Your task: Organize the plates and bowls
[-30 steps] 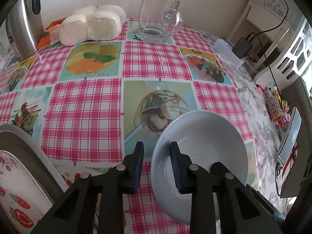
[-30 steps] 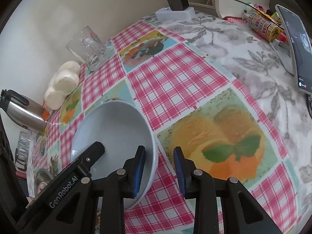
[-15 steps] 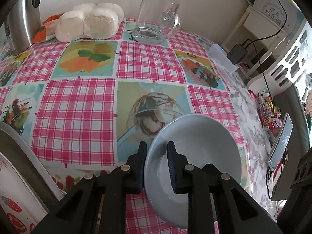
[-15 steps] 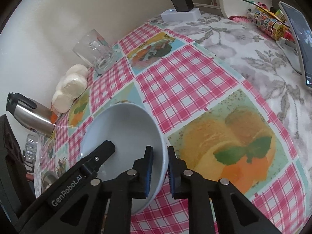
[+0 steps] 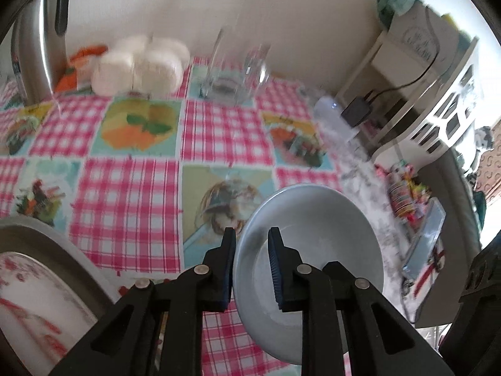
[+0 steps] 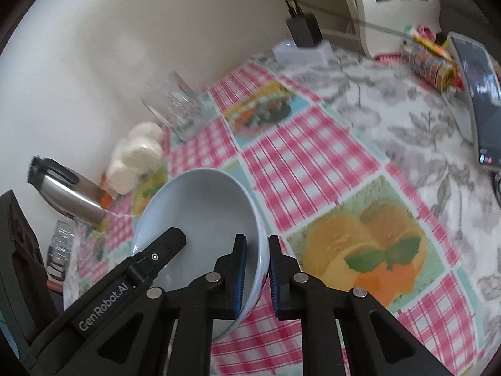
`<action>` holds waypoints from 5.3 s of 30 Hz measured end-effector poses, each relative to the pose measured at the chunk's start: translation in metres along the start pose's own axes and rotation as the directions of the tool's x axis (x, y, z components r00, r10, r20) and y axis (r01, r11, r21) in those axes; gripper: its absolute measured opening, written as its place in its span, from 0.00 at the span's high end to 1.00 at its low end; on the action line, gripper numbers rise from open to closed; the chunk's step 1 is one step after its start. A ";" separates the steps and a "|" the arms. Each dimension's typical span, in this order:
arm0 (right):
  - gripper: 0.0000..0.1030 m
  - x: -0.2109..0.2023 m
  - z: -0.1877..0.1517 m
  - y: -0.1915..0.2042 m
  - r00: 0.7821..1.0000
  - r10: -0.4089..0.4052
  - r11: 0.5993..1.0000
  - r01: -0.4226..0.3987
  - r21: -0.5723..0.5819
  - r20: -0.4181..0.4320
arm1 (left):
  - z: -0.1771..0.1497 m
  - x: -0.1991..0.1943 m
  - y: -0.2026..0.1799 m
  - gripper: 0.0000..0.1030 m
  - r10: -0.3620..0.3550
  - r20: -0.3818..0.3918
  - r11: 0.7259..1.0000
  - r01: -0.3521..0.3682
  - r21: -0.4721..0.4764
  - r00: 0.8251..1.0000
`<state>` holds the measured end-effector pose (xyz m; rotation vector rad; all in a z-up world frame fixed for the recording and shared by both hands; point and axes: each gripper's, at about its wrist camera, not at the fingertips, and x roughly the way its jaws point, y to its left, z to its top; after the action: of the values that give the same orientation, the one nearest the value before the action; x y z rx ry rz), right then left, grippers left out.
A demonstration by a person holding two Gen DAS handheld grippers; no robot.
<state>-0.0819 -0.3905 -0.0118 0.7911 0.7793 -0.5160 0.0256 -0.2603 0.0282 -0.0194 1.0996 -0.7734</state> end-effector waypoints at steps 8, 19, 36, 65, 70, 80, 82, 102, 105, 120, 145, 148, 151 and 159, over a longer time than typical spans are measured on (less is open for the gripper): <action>0.86 -0.056 0.006 0.039 0.995 0.019 0.999 -0.014 -0.046 0.094 | 0.016 -0.063 -0.006 0.79 -0.030 0.090 1.000 0.030 0.007 0.995; 0.86 -0.100 -0.004 0.080 0.986 0.059 0.995 -0.046 -0.085 0.158 | 0.016 -0.120 0.013 0.79 -0.066 0.163 0.997 0.072 -0.033 0.984; 0.86 -0.107 -0.034 0.147 0.981 0.113 0.982 -0.086 -0.167 0.161 | 0.013 -0.177 0.076 0.79 -0.053 0.233 0.988 0.085 -0.126 0.971; 0.84 -0.086 -0.106 0.217 0.992 0.110 0.954 -0.087 -0.286 0.062 | -0.026 -0.214 0.168 0.79 -0.003 0.206 0.960 0.060 -0.274 0.978; 0.83 -0.082 -0.117 0.216 0.996 0.078 0.952 -0.059 -0.299 0.052 | -0.036 -0.208 0.169 0.78 0.011 0.176 0.962 0.038 -0.272 0.984; 0.83 -0.072 -0.127 0.205 1.000 0.025 0.952 -0.019 -0.306 0.017 | -0.049 -0.192 0.169 0.78 0.023 0.111 0.964 0.008 -0.266 0.994; 0.83 -0.068 -0.128 0.203 1.000 0.016 0.952 -0.014 -0.305 0.005 | -0.050 -0.187 0.170 0.78 0.023 0.095 0.963 0.003 -0.271 0.995; 0.82 -0.044 -0.129 0.187 0.996 -0.055 0.956 0.034 -0.293 -0.063 | -0.051 -0.171 0.170 0.78 0.029 0.059 0.962 -0.012 -0.274 0.998; 0.79 -0.044 -0.129 0.188 0.996 -0.060 0.954 0.039 -0.298 -0.063 | -0.051 -0.171 0.170 0.78 0.027 0.060 0.961 -0.010 -0.275 0.998; 0.33 -0.067 -0.121 0.189 0.998 0.056 0.959 -0.052 -0.280 0.006 | -0.051 -0.189 0.176 0.67 0.052 0.116 0.954 -0.015 -0.300 0.992; 0.00 -0.099 -0.174 0.126 0.999 -0.014 0.923 0.033 -0.384 0.053 | -0.150 -0.192 0.195 0.08 0.339 0.047 0.928 -0.326 -0.179 0.940; 0.00 -0.096 -0.181 0.120 0.997 -0.057 0.916 0.069 -0.395 0.042 | -0.158 -0.188 0.195 0.08 0.351 0.024 0.927 -0.344 -0.152 0.936; 0.00 -0.091 -0.185 0.114 0.996 -0.085 0.910 0.087 -0.407 0.022 | -0.162 -0.187 0.192 0.08 0.369 0.015 0.922 -0.364 -0.129 0.929; 0.00 -0.089 -0.194 0.109 0.993 -0.117 0.893 0.105 -0.438 -0.002 | -0.168 -0.186 0.184 0.08 0.371 0.002 0.924 -0.369 -0.101 0.928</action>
<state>-0.1451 -0.1613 0.0152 0.3357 0.9295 -0.4091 -0.0498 0.0411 0.0247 0.0952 1.0799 -0.3770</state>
